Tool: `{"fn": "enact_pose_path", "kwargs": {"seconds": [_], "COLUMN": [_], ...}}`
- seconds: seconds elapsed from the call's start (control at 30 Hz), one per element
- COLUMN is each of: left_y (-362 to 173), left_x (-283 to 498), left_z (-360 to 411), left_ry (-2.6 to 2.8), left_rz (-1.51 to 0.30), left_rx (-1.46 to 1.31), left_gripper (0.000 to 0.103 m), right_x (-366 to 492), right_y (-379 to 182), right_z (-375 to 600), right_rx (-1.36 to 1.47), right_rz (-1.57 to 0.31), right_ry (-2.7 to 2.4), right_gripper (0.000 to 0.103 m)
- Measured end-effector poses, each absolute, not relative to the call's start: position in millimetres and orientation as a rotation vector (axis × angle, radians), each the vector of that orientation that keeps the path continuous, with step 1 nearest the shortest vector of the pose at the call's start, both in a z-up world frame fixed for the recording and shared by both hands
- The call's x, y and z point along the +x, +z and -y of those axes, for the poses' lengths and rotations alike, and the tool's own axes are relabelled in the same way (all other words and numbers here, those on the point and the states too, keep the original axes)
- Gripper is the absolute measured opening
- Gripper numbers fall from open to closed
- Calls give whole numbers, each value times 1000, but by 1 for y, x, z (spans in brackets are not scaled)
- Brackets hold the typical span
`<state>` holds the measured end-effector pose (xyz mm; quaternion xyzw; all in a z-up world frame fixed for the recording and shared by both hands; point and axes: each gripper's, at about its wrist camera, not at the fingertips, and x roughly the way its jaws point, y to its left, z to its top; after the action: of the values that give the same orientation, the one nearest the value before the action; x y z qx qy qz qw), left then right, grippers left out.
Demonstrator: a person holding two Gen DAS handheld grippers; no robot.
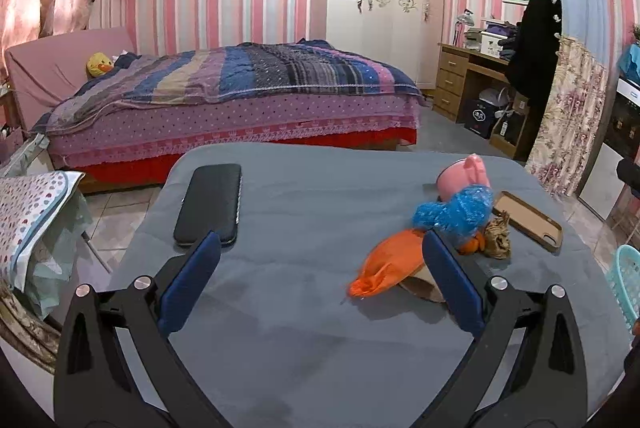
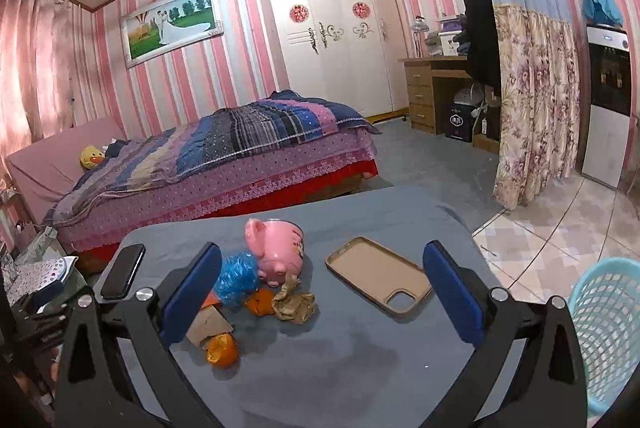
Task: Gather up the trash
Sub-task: 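Grasp the orange snack bag with the left gripper while the right gripper grasps the orange peel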
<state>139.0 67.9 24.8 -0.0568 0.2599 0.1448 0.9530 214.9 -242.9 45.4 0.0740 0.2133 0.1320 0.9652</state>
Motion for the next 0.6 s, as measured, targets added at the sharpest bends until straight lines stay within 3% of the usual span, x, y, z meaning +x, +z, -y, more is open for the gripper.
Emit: {"fn": "enact_pose_path", "kwargs": {"seconds": [0.23, 0.6], "left_y": [-1, -58], "left_x": [144, 187], "left_z": [-76, -53], "left_ry": [311, 176], "left_rz": [-571, -735], "left_rx": [-122, -14], "left_gripper": [98, 97], "right_x": [223, 235], "right_y": [12, -19], "right_z": [222, 212], "right_rx": [-43, -96], "right_rz": [-503, -596], "right_ry": [232, 195], "right_gripper": [98, 98]}}
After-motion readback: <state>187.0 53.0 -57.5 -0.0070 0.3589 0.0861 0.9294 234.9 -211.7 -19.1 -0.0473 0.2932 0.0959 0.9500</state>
